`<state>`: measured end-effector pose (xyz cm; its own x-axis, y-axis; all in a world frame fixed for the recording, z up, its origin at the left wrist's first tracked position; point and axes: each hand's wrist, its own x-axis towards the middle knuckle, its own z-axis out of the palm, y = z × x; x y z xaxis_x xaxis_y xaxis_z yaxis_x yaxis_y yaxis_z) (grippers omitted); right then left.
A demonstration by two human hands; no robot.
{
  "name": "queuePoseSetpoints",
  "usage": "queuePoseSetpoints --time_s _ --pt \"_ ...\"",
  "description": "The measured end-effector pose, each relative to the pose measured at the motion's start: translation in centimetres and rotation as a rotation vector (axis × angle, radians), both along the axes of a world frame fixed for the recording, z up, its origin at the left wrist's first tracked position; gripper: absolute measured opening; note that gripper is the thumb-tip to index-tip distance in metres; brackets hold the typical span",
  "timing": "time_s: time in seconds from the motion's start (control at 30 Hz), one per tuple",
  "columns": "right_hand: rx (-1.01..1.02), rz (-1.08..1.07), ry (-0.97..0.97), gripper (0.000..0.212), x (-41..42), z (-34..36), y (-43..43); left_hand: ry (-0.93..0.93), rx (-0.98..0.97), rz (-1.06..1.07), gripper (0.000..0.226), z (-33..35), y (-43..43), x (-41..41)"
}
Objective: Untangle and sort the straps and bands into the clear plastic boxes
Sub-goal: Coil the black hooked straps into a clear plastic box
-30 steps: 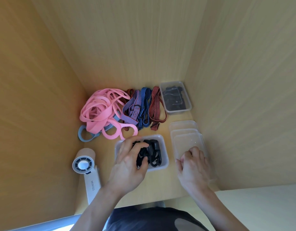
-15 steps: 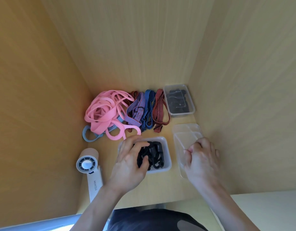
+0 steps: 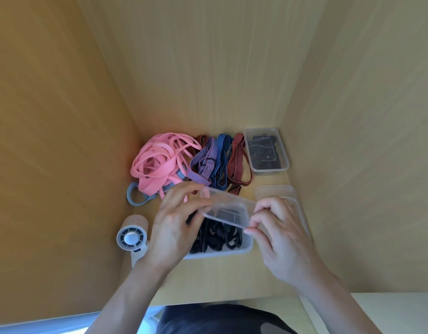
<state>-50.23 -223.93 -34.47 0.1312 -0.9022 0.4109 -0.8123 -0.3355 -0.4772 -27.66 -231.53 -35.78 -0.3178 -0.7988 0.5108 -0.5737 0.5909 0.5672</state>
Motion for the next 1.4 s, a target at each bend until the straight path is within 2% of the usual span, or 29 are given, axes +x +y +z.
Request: queuePoseSetpoints --time_s 0.1,0.2,0.27,0.33,0.43,0.5,0.6,0.7,0.77,0.87,1.0,1.2,1.4 --pt "-0.030 -0.025 -0.080 0.020 0.2 0.8 -0.4 0.029 0.028 -0.004 0.020 0.7 0.4 0.6" --pt "0.013 -0.005 -0.224 0.014 0.0 1.5 -1.1 0.101 0.162 0.054 0.012 1.2 0.7 1.2" --pt "0.021 -0.014 -0.268 0.006 -0.3 1.5 -1.7 0.160 0.260 0.122 0.015 1.5 0.9 1.7" --pt "-0.009 -0.047 -0.321 0.009 -0.3 1.4 -2.3 0.222 0.364 0.174 0.017 1.7 1.1 2.0" --pt "-0.001 -0.107 -0.437 0.016 0.3 1.5 -3.1 0.366 0.504 0.227 0.008 1.9 1.4 2.1" --pt "0.061 -0.151 -0.563 0.019 1.1 1.3 -3.6 0.458 0.513 0.266 0.011 1.8 1.3 2.2" --pt "0.147 -0.208 -0.776 0.027 2.0 0.1 -4.3 0.518 0.476 0.316 0.035 1.4 1.1 2.5" --pt "0.233 -0.255 -0.842 0.022 2.3 -1.9 -4.9 0.400 0.431 0.319 0.045 0.3 1.0 2.7" --pt "0.286 -0.296 -0.841 0.021 2.4 -3.3 -5.3 0.276 0.445 0.299 0.041 -1.1 1.2 3.0" --pt "0.312 -0.340 -0.738 0.024 2.5 -5.1 -5.7 0.176 0.484 0.280 0.037 -3.0 1.9 3.3" --pt "0.228 -0.339 -0.540 0.025 2.6 -5.7 -5.9 -0.002 0.377 0.298 0.033 -3.9 2.9 3.3" --pt "0.249 -0.361 -0.425 0.017 3.1 -6.8 -5.3 -0.035 0.388 0.346 0.036 -4.1 3.0 3.1" --pt "0.249 -0.366 -0.393 0.017 3.6 -7.1 -4.6 -0.073 0.386 0.277 0.039 -5.0 3.1 2.8"
